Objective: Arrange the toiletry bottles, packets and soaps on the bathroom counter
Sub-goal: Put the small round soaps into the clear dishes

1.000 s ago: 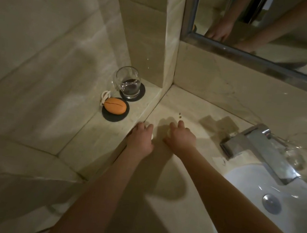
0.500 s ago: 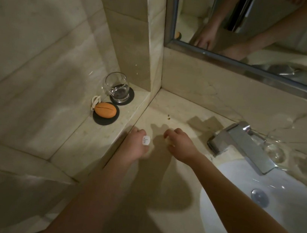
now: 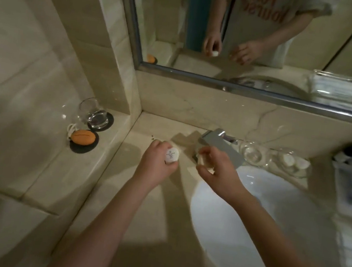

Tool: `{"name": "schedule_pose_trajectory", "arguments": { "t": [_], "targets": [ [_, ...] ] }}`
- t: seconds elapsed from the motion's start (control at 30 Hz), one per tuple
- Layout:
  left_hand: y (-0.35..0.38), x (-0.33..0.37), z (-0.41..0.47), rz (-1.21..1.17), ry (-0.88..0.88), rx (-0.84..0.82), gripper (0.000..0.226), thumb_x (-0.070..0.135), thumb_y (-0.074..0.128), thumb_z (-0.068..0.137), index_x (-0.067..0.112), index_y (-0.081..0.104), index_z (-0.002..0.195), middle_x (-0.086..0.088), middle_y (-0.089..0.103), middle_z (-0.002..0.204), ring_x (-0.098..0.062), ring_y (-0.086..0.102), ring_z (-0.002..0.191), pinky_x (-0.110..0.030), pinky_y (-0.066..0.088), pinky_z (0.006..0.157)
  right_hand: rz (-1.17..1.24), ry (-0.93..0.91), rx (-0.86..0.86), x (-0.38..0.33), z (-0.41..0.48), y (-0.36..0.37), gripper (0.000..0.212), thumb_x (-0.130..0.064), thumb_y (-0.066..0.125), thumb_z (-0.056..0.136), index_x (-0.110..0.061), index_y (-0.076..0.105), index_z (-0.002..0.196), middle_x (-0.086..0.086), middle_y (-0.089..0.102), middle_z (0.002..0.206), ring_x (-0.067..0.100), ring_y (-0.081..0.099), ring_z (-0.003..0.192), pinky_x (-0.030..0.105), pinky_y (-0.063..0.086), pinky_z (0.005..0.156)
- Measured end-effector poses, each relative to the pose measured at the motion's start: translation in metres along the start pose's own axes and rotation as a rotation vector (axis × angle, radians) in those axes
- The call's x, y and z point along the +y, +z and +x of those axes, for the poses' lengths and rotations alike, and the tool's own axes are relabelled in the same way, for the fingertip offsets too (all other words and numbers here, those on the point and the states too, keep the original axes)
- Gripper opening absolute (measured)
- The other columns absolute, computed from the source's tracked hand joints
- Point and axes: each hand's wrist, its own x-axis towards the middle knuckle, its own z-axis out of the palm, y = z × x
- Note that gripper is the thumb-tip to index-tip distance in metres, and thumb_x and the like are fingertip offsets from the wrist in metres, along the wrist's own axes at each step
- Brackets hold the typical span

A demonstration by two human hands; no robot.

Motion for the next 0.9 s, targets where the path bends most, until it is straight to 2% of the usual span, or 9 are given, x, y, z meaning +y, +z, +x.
{"name": "schedule_pose_trajectory", "arguments": {
  "t": [0.07,0.2,0.3,0.37,0.43,0.53,0.67,0.77,0.9],
  "targets": [
    [0.009,0.025,0.0,0.0,0.055,-0.003,0.041,0.019,0.07,0.077,0.008,0.059,0.115,-0.01,0.052,0.111,-0.025,0.056,0.096,-0.032,0.047,0.086,-0.026,0.008,0.047,0.009,-0.012,-0.022,0.028,-0.012,0.065,0.081,-0.013,0.057,0.108,-0.006,0.052,0.09,0.017,0.048,0.086,0.023,0.039,0.073],
    [0.029,0.074,0.003,0.002,0.154,-0.02,0.038,0.019,0.071,0.074,0.008,0.061,0.108,-0.011,0.054,0.109,-0.028,0.056,0.097,-0.03,0.044,0.084,-0.036,0.011,0.136,0.028,-0.033,-0.065,0.027,-0.011,0.062,0.079,-0.006,0.058,0.106,-0.002,0.053,0.092,0.013,0.047,0.08,0.005,0.036,0.072],
    [0.045,0.107,0.008,0.023,0.207,-0.043,0.042,0.019,0.071,0.073,0.009,0.061,0.113,-0.011,0.055,0.112,-0.028,0.055,0.102,-0.029,0.042,0.087,-0.073,0.046,0.175,0.048,-0.043,-0.095,0.029,-0.002,0.067,0.078,-0.005,0.059,0.106,0.0,0.051,0.094,0.01,0.049,0.076,0.002,0.035,0.073],
    [0.057,0.126,0.013,0.074,0.241,-0.057,0.043,0.025,0.07,0.074,0.011,0.061,0.114,-0.01,0.057,0.114,-0.028,0.056,0.104,-0.03,0.042,0.088,-0.088,0.067,0.18,0.062,-0.046,-0.112,0.03,0.002,0.067,0.077,-0.004,0.06,0.105,0.0,0.048,0.098,0.003,0.05,0.077,0.0,0.036,0.074],
    [0.069,0.143,0.019,0.162,0.272,-0.066,0.043,0.034,0.068,0.074,0.015,0.061,0.112,-0.008,0.058,0.112,-0.028,0.057,0.102,-0.033,0.046,0.087,-0.094,0.095,0.184,0.076,-0.049,-0.126,0.032,0.004,0.067,0.075,-0.005,0.062,0.105,0.0,0.047,0.101,0.006,0.051,0.075,-0.001,0.037,0.074],
    [0.088,0.164,0.032,0.258,0.302,-0.101,0.041,0.043,0.065,0.075,0.018,0.061,0.107,-0.005,0.06,0.108,-0.028,0.059,0.098,-0.038,0.048,0.087,-0.116,0.161,0.195,0.099,-0.05,-0.141,0.034,0.007,0.066,0.073,-0.006,0.063,0.105,0.0,0.048,0.102,0.01,0.05,0.077,0.0,0.037,0.072],
    [0.119,0.186,0.056,0.402,0.306,-0.193,0.041,0.042,0.064,0.079,0.014,0.06,0.108,-0.008,0.06,0.109,-0.028,0.057,0.103,-0.033,0.043,0.079,-0.126,0.244,0.191,0.133,-0.045,-0.154,0.042,0.01,0.062,0.069,-0.007,0.063,0.107,0.003,0.052,0.101,0.013,0.05,0.081,0.005,0.035,0.068],
    [0.145,0.197,0.079,0.502,0.291,-0.261,0.037,0.038,0.062,0.08,0.012,0.06,0.106,-0.011,0.061,0.111,-0.031,0.057,0.105,-0.035,0.045,0.081,-0.118,0.302,0.172,0.159,-0.035,-0.16,0.047,0.008,0.062,0.068,-0.008,0.062,0.111,0.008,0.059,0.105,0.017,0.054,0.087,0.018,0.038,0.076],
    [0.18,0.195,0.107,0.657,0.253,-0.363,0.038,0.035,0.064,0.08,0.012,0.061,0.109,-0.012,0.057,0.119,-0.03,0.054,0.112,-0.036,0.045,0.089,-0.123,0.318,0.167,0.187,-0.018,-0.162,0.049,0.005,0.064,0.066,-0.01,0.062,0.113,0.009,0.065,0.109,0.026,0.058,0.102,0.024,0.041,0.083]
  ]
}}
